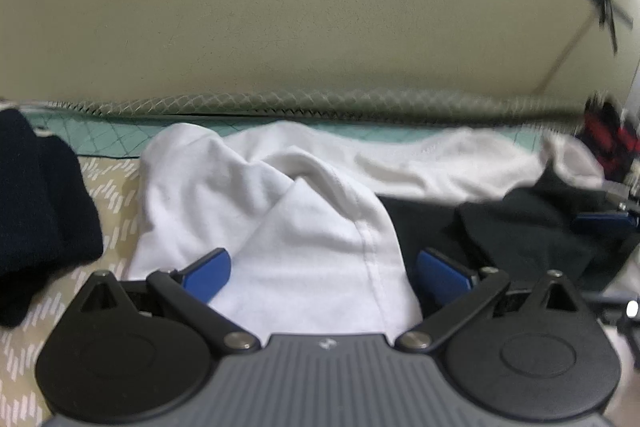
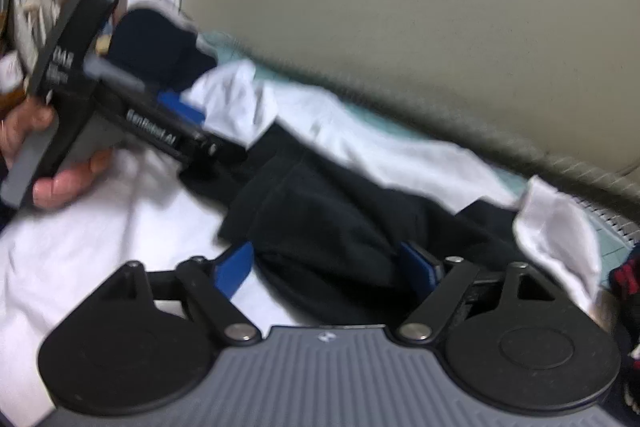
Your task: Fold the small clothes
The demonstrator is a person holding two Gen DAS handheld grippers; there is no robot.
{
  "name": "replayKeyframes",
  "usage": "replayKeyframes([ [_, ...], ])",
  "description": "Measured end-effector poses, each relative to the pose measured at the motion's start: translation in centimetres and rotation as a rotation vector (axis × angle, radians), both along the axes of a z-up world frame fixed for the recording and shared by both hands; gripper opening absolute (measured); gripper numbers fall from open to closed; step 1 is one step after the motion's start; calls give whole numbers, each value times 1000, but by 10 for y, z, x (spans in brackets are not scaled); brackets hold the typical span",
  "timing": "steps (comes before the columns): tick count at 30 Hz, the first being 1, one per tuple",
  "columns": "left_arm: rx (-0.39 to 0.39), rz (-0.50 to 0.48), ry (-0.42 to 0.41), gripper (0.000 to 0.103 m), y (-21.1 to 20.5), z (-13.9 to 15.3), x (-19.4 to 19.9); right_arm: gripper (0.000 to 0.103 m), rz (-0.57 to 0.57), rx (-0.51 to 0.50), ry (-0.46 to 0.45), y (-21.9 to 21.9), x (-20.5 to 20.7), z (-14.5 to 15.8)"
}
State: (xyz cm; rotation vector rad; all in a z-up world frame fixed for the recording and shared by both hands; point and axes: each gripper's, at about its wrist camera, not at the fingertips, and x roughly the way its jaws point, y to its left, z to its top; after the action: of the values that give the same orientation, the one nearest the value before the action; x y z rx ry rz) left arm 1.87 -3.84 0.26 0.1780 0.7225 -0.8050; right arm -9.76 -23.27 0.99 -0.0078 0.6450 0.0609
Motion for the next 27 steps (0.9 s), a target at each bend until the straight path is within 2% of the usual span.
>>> replayKeyframes([
  [3, -143, 45, 51, 102, 25, 15, 8, 54, -81, 104, -125, -17, -13, 22],
  [4, -184, 56, 72, 102, 33, 19, 11, 45, -105, 120, -155, -22, -17, 27],
  [7, -232, 40, 84, 97, 40, 27, 8, 42, -130, 158, -171, -30, -23, 31],
  [8, -232, 16, 81, 95, 38, 28, 5, 42, -119, 159, -154, -29, -22, 28],
  [10, -207, -42, 83, 77, 28, 25, -1, 41, -95, 156, -106, -26, -18, 18],
  [11, -176, -65, 83, 72, 22, 22, -3, 41, -77, 152, -72, -23, -14, 12],
  [13, -80, -82, 91, 49, 7, 9, -5, 39, -57, 122, 30, -19, 3, -6],
  [14, -33, -70, 97, 46, 1, 1, -3, 39, -67, 87, 24, -19, 6, -12],
  [15, -23, -62, 57, 46, 0, -1, -3, 34, -80, 122, 34, -27, 10, -10],
  [18, -24, -46, 56, 46, 2, -1, 1, 35, -65, 155, 50, -36, 14, -3],
  [20, -37, -22, 65, 47, 7, -2, 6, 36, -72, 214, 9, -44, 10, 7],
  [21, -49, -11, 73, 48, 9, -1, 4, 41, -95, 243, -27, -51, 4, 14],
  [23, -80, 13, 72, 53, 17, 5, 2, 45, -143, 278, -80, -58, -11, 24],
  [25, -121, 45, 57, 54, 29, 15, 2, 47, -172, 285, -76, -60, -24, 26],
  [27, -196, 76, 58, 54, 49, 33, -1, 47, -174, 308, -62, -59, -40, 26],
])
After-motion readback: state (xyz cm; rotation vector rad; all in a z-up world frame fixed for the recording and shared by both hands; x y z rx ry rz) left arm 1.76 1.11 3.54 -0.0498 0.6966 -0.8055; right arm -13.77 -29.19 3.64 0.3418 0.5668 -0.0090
